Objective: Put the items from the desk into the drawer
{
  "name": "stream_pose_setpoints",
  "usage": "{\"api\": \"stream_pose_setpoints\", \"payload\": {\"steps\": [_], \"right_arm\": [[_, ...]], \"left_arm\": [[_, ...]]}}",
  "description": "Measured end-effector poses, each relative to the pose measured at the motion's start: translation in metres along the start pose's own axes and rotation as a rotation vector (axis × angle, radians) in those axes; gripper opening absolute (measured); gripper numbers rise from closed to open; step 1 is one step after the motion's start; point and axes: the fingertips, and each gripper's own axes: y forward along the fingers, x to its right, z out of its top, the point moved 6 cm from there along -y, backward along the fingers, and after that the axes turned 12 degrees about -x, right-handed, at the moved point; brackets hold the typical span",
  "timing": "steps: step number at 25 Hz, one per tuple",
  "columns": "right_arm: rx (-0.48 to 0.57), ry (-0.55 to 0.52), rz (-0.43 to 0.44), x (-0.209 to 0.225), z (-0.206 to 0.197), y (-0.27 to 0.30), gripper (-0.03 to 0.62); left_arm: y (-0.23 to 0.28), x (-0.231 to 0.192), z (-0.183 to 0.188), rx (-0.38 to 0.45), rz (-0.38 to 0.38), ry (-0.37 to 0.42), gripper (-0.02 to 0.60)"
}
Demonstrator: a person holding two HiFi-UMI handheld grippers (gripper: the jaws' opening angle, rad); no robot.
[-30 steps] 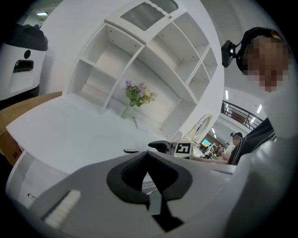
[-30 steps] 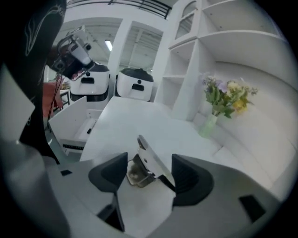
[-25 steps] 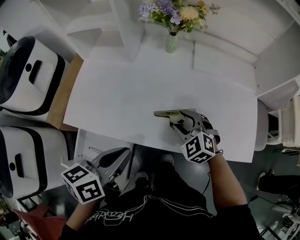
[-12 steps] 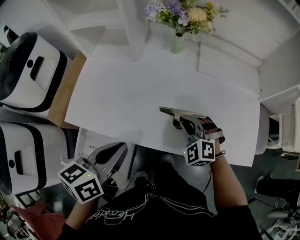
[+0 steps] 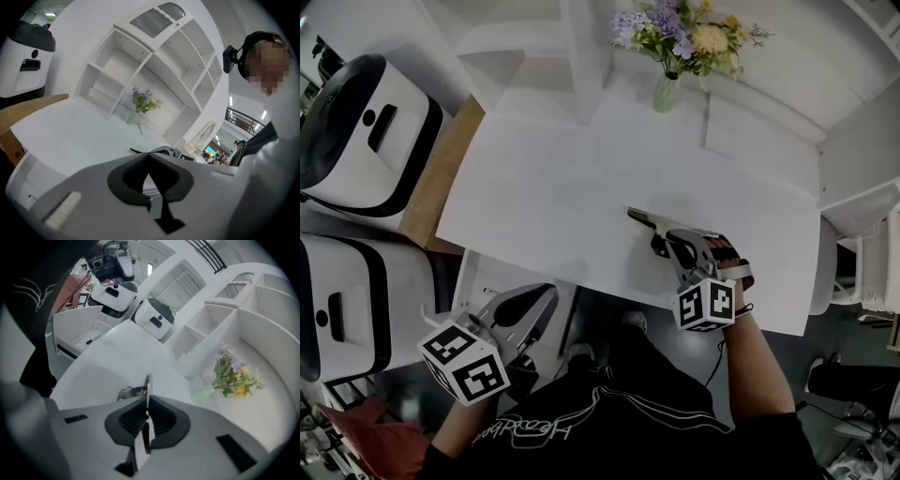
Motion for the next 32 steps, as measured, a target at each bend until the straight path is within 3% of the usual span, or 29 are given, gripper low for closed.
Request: {"api": "stream_pose_setpoints", "payload": {"steps": [10, 18, 32], "right_arm": [[0.144, 0.205, 0.022, 0.014, 0.064, -0.049, 0.009], [0.295, 0.278, 0.138, -0.017, 0.150, -0.070, 0.009], [0.357, 0.112, 0.364, -0.127, 0.283, -0.038, 0.009]], "left_arm": [[-0.042, -0.011, -0.027, 0.058, 0.015, -0.025, 0.009], [-0.096, -0.036, -0.063, 0.128, 0.064, -0.083, 0.009], [-0.194, -0.091, -0.139, 0.241, 0.197, -0.244, 0.009]]}}
